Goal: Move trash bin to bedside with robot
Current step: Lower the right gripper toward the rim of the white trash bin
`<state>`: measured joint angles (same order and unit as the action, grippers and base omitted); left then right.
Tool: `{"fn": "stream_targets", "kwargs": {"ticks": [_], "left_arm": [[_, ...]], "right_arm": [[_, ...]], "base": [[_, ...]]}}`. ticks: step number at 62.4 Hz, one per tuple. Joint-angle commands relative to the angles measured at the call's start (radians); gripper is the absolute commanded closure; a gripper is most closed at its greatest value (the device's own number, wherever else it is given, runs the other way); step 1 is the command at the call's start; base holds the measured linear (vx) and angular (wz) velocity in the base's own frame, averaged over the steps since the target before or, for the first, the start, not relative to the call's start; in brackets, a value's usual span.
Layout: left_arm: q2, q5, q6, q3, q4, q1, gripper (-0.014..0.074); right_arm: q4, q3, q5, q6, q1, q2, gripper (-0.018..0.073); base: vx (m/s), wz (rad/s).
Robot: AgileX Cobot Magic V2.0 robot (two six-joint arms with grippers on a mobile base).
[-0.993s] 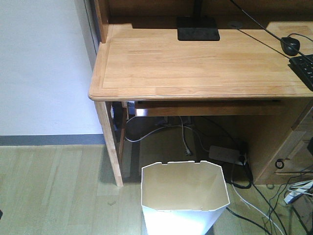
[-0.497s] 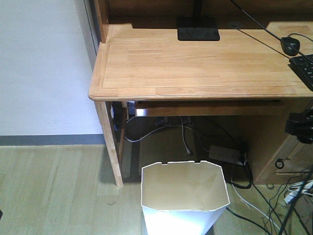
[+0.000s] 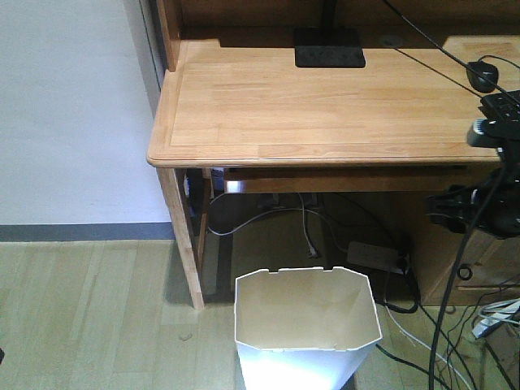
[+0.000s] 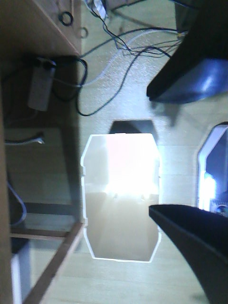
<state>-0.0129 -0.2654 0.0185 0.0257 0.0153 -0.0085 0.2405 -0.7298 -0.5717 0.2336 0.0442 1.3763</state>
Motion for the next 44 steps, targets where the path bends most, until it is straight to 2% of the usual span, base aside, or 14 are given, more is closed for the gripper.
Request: {"fn": "stream_targets", "kwargs": {"ticks": [1,12,21,31,44], "left_arm": [[-0.014,0.069,0.004,0.019,0.003,-0.006,0.0602],[-0.014,0.069,0.004,0.019,0.003,-0.006,0.0602],[-0.014,0.069,0.004,0.019,0.003,-0.006,0.0602],[-0.014,0.069,0.004,0.019,0.003,-0.006,0.0602],[-0.014,0.069,0.004,0.019,0.003,-0.006,0.0602]], "right_arm": [[0.065,-0.067,-0.002,0.097,0.002,0.071,0.01],[0.14,-0.124,-0.018,0.205,0.036,0.213,0.0099],[0.213,-0.137,0.056,0.298,0.108,0.321,0.0099],[0.227,-0.137,0.123,0.449,0.103,0.449,0.0098],[0.269,-0.182,0.196,0.502,0.103,0.649,0.0071]], "base": [[0.0,0.0],[0.0,0.0],[0.0,0.0],[0.0,0.0],[0.0,0.0]]}}
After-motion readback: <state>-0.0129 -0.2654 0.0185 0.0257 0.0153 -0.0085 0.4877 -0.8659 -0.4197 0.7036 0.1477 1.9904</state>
